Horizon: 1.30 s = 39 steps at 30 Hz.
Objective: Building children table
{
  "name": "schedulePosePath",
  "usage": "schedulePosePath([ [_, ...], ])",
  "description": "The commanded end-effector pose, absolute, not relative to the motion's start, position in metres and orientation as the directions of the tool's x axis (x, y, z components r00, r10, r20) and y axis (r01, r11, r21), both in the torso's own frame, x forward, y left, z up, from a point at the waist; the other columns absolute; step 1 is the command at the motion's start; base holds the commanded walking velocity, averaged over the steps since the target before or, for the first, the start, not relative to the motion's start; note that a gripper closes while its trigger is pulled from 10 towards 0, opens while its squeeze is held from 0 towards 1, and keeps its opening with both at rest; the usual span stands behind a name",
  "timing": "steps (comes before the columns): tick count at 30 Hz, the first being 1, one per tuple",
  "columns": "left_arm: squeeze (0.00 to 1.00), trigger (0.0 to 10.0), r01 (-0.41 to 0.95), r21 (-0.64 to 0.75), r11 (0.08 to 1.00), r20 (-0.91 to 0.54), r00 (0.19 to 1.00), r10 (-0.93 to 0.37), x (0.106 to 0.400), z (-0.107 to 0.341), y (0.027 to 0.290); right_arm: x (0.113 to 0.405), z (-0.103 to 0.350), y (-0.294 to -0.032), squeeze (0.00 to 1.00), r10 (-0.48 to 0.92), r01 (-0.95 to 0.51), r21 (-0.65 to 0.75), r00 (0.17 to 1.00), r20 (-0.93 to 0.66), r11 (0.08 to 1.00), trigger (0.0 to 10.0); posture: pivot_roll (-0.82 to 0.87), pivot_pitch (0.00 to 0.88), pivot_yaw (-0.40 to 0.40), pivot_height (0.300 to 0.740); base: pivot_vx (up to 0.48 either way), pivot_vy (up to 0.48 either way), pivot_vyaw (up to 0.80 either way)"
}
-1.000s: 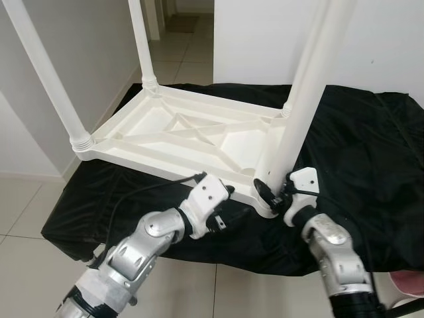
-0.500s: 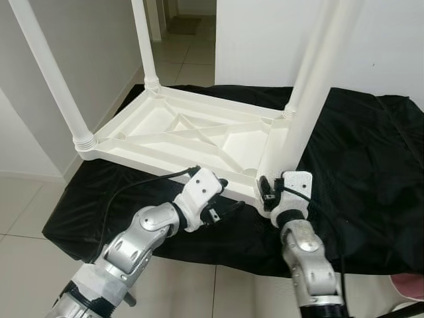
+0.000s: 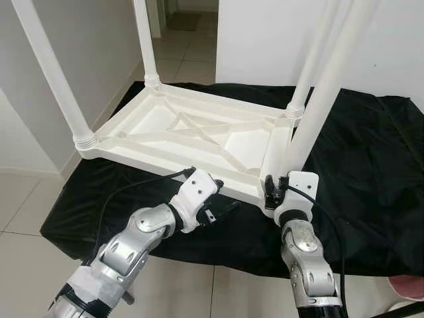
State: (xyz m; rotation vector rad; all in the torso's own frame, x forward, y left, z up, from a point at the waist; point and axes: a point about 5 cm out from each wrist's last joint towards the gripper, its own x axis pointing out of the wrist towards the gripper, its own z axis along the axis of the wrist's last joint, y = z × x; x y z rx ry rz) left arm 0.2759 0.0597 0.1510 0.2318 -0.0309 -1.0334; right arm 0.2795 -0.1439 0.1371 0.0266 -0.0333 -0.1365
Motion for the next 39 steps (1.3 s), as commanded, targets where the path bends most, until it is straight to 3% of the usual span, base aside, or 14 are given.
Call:
schedulePosePath([
  [1,0.0,10.0,0.897,0.205,0.391,-0.104,0.417,-0.903,0.268,0.15,0.057,0.277,0.137,-0.141,1.0,-0.1,0.097,0.064,0.994,0.041,0.993,10.0,-0.05,0.023,0.021,0.74,0.0,0.0,0.0],
  [3,0.0,10.0,0.9,0.202,0.386,-0.104,0.412,-0.905,0.266,0.15,0.056,0.279,0.138,-0.143,0.94,-0.055,0.053,0.06,0.997,0.045,0.997,10.0,-0.05,0.017,0.019,0.74,0.0,0.0,0.0],
  [4,0.0,10.0,0.904,0.197,0.38,-0.102,0.404,-0.909,0.263,0.149,0.053,0.281,0.139,-0.143,0.04,0.053,-0.055,0.041,0.998,0.046,0.998,10.0,-0.05,0.016,0.019,0.74,0.0,0.0,0.0],
  [16,0.0,10.0,0.915,0.182,0.361,-0.101,0.383,-0.918,0.253,0.147,0.049,0.293,0.143,-0.159,0.0,0.441,-0.436,-0.103,0.897,0.031,0.894,10.0,-0.03,0.008,0.022,0.74,0.0,0.0,0.0],
  [22,0.0,10.0,0.917,0.178,0.356,-0.104,0.378,-0.92,0.25,0.146,0.049,0.297,0.139,-0.167,0.0,0.487,-0.483,-0.136,0.873,-0.005,0.865,10.0,-0.02,0.008,0.026,0.74,0.0,0.0,0.0],
  [23,0.0,10.0,0.918,0.177,0.356,-0.104,0.377,-0.92,0.249,0.146,0.048,0.298,0.138,-0.17,0.0,0.498,-0.495,-0.146,0.867,-0.018,0.857,2.6,-0.02,0.011,0.026,0.74,0.0,0.0,0.0],
  [25,0.0,10.0,0.918,0.177,0.356,-0.104,0.377,-0.92,0.249,0.146,0.048,0.298,0.138,-0.17,0.0,0.498,-0.495,-0.146,0.867,-0.018,0.857,2.6,-0.02,0.011,0.026,0.74,0.0,0.0,0.0],
  [26,0.0,10.0,0.918,0.175,0.356,-0.105,0.377,-0.92,0.248,0.146,0.048,0.299,0.134,-0.175,0.0,0.511,-0.51,-0.155,0.859,-0.035,0.846,0.0,-0.02,0.012,0.026,0.74,0.0,0.0,0.0],
  [34,0.0,10.0,0.919,0.172,0.355,-0.109,0.376,-0.92,0.246,0.146,0.048,0.298,0.13,-0.181,0.0,0.532,-0.532,-0.144,0.845,-0.042,0.834,0.0,-0.02,0.015,0.031,0.74,0.0,0.0,0.0],
  [35,0.0,10.0,0.92,0.17,0.354,-0.11,0.375,-0.921,0.246,0.146,0.048,0.297,0.129,-0.182,0.0,0.524,-0.525,-0.138,0.85,-0.043,0.84,1.3,-0.02,0.016,0.03,0.74,0.0,0.0,0.0],
  [36,0.0,10.0,0.92,0.17,0.354,-0.11,0.375,-0.921,0.246,0.146,0.048,0.297,0.129,-0.182,0.0,0.524,-0.525,-0.138,0.85,-0.043,0.84,1.3,-0.02,0.016,0.03,0.74,0.0,0.0,0.0],
  [37,0.0,10.0,0.92,0.169,0.353,-0.11,0.373,-0.921,0.246,0.146,0.048,0.297,0.129,-0.184,0.0,0.509,-0.509,-0.131,0.86,-0.04,0.851,5.1,-0.03,0.015,0.031,0.74,0.0,0.0,0.0],
  [38,0.0,10.0,0.921,0.169,0.352,-0.111,0.372,-0.921,0.246,0.145,0.047,0.297,0.129,-0.184,0.0,0.502,-0.503,-0.108,0.864,-0.039,0.858,10.0,-0.03,0.017,0.029,0.74,0.0,0.0,0.0],
  [39,0.0,10.0,0.921,0.168,0.35,-0.112,0.371,-0.922,0.246,0.145,0.047,0.296,0.13,-0.183,0.0,0.484,-0.484,-0.096,0.875,-0.032,0.87,10.0,-0.03,0.017,0.03,0.74,0.0,0.0,0.0],
])
